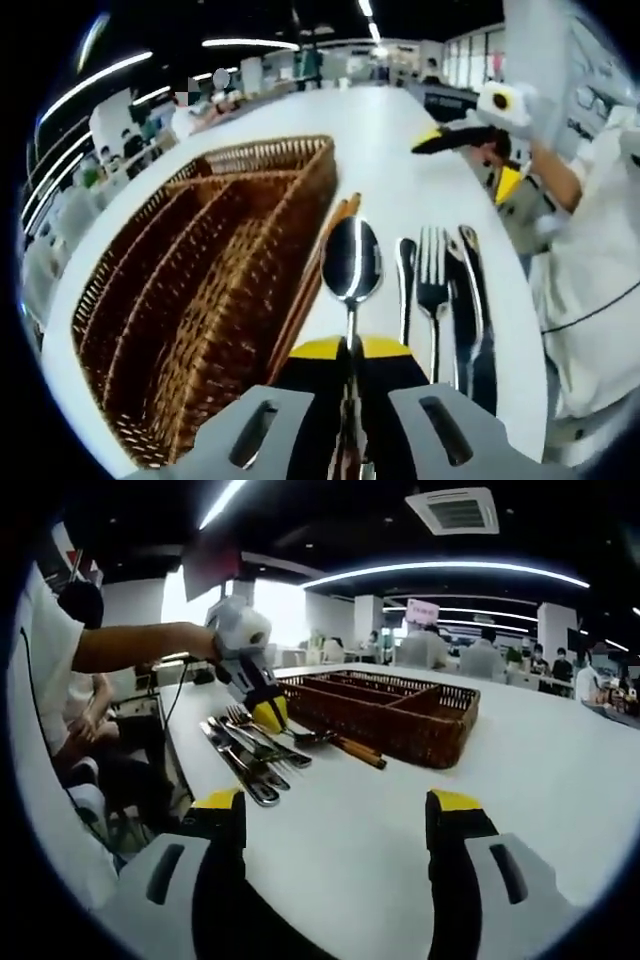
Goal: Arrange the knives, forks, and spoons in their matching storage slots by inserting each utensil handle-first until every utensil is classified and aligned in the correct compartment
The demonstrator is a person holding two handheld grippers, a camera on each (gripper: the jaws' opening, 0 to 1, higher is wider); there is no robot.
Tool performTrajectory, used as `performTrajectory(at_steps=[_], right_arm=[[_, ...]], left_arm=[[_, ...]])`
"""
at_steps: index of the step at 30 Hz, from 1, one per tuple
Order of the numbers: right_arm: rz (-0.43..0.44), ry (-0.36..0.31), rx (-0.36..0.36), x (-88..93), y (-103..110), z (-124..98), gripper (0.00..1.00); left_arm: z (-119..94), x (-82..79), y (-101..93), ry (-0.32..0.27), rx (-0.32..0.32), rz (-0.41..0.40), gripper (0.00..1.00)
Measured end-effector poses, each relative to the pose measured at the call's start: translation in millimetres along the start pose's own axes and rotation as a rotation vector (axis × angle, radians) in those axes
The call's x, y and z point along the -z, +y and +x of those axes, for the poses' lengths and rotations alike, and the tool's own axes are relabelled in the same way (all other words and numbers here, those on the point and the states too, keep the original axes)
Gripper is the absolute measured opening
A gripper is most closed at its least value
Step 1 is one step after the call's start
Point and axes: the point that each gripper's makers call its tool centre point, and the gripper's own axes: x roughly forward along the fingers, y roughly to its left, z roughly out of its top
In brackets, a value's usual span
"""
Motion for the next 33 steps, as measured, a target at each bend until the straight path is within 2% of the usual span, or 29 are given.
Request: performTrajectory(at_steps=[2,3,6,8,14,20,22,27,30,33], right_arm=[[-0.001,0.001,-0.001,0.2,-0.2,0.4,0.76],[-0.004,0.003,-0.001,0.5,0.3,0.9,0.76],[0.0,0.001,-0.004,0.4,0.2,2.2,0.76],[-0.001,0.003,-0.004,0.0,0.1,2.4,0.76],[-0.001,0.001,0.0,-1.4,-1.4,1.9,0.76],[0.002,0.006,0.005,0.8,-2.0,1.2,0.76],[0.002,0.006,0.006,0.9,-2.2,1.2,0.76],[0.003,0.005,0.007,-0.2,-2.5,1.9,0.76],[0.001,0.002,0.009,-1.8,-2.4,2.4,0.76],[0.016,-0.002,0.008,-2.7,-1.9,3.8,0.76]], left_arm=[[-0.1,-0.2,-0.6,-0.001,0.004,0.023,0.03],[0.0,-1.6,-0.8,-0.002,0.008,0.095,0.03],[3.2,-4.8,-8.4,0.006,-0.007,0.126,0.03],[6.3,-8.2,-15.8,0.009,-0.008,0.133,0.03],[7.8,-10.7,-19.2,0.005,-0.011,0.13,0.03],[4.7,-9.8,-13.5,-0.001,-0.014,0.138,0.02],[1.4,-6.9,-5.7,-0.003,-0.009,0.129,0.02],[-0.3,-15.3,-17.9,-0.023,0.004,0.125,0.02],[-3.0,-18.7,-14.7,-0.034,0.002,0.117,0.02],[-2.7,-25.2,-22.8,-0.039,0.006,0.117,0.03]])
